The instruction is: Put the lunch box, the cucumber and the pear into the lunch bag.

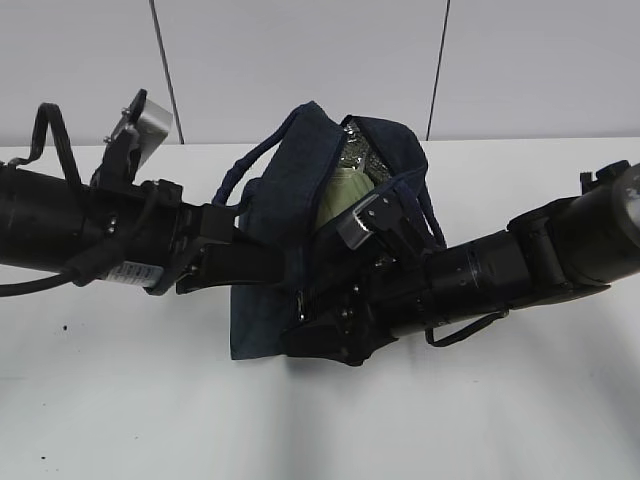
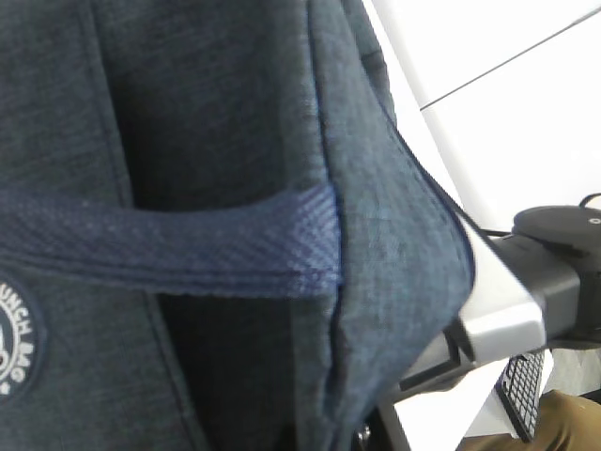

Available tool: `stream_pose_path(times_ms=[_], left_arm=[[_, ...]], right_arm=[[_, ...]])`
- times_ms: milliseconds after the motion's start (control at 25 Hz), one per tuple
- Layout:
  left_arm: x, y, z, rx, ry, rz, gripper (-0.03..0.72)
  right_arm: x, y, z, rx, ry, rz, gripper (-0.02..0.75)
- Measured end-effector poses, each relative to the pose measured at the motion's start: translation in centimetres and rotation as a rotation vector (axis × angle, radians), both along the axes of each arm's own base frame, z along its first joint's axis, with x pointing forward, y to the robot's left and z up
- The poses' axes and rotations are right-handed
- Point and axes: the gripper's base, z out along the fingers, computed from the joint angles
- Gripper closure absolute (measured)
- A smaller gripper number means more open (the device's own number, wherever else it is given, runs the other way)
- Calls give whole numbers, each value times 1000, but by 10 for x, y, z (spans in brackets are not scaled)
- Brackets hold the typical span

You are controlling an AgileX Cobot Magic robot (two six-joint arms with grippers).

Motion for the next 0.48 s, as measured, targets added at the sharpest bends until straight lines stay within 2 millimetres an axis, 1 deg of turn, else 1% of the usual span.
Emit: stream_pose_path(times_ms=[80,240,480], left_arm=[[0,0,0,0,0,0,676],[0,0,0,-3,1,-4,676],[-1,-1,0,-7,4,-10,676]], right_arm=[[0,0,0,0,0,0,276],[0,0,0,3,1,-5,330],[0,0,0,3,1,-5,364]])
